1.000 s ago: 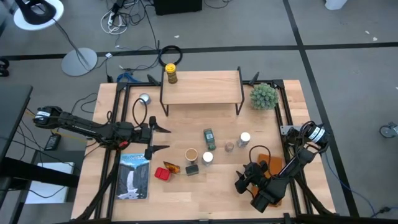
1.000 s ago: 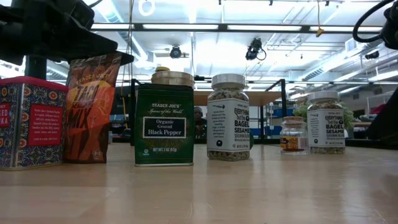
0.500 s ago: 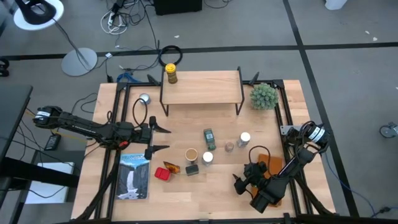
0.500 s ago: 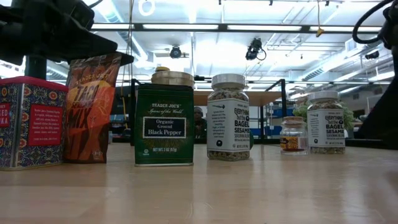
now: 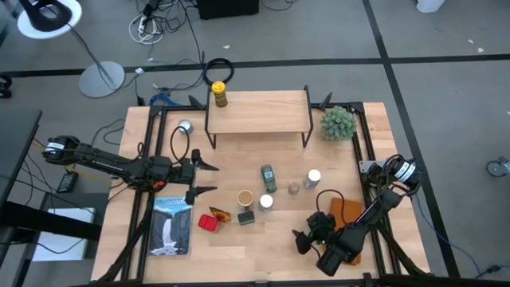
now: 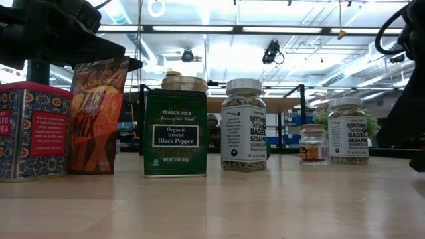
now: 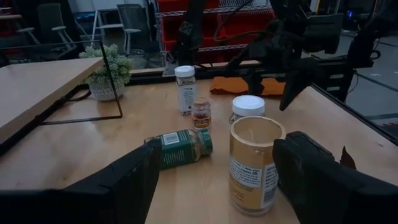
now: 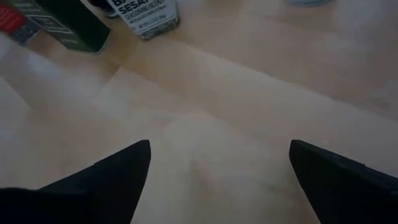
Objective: Shelf spices
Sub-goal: Put the right white bottle seasoning on the shelf
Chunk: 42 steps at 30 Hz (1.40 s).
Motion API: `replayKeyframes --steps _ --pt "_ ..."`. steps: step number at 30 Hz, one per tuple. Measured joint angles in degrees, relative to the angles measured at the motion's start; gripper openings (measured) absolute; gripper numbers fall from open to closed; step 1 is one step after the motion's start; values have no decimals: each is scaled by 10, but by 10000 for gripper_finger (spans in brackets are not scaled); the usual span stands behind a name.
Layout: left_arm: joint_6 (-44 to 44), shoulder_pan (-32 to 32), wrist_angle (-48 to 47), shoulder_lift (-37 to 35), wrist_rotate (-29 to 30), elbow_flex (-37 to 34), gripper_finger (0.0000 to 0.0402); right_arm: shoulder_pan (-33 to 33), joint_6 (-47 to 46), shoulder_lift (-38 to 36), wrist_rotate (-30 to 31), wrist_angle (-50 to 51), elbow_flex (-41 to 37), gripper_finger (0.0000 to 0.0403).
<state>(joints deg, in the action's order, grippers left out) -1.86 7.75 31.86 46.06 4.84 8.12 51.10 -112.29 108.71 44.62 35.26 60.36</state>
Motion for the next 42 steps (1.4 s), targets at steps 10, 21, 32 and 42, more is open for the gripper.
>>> replayKeyframes --steps 10,21,32,42 --pt "9 0 -5 0 0 0 312 45 -32 0 70 -34 21 384" --pt "6 0 -5 0 0 0 312 27 -142 8 65 227 30 386" --pt "7 0 -5 0 0 0 312 19 -26 8 159 57 -50 384" --pt "7 0 -5 0 1 0 312 12 -16 8 117 23 -101 378"
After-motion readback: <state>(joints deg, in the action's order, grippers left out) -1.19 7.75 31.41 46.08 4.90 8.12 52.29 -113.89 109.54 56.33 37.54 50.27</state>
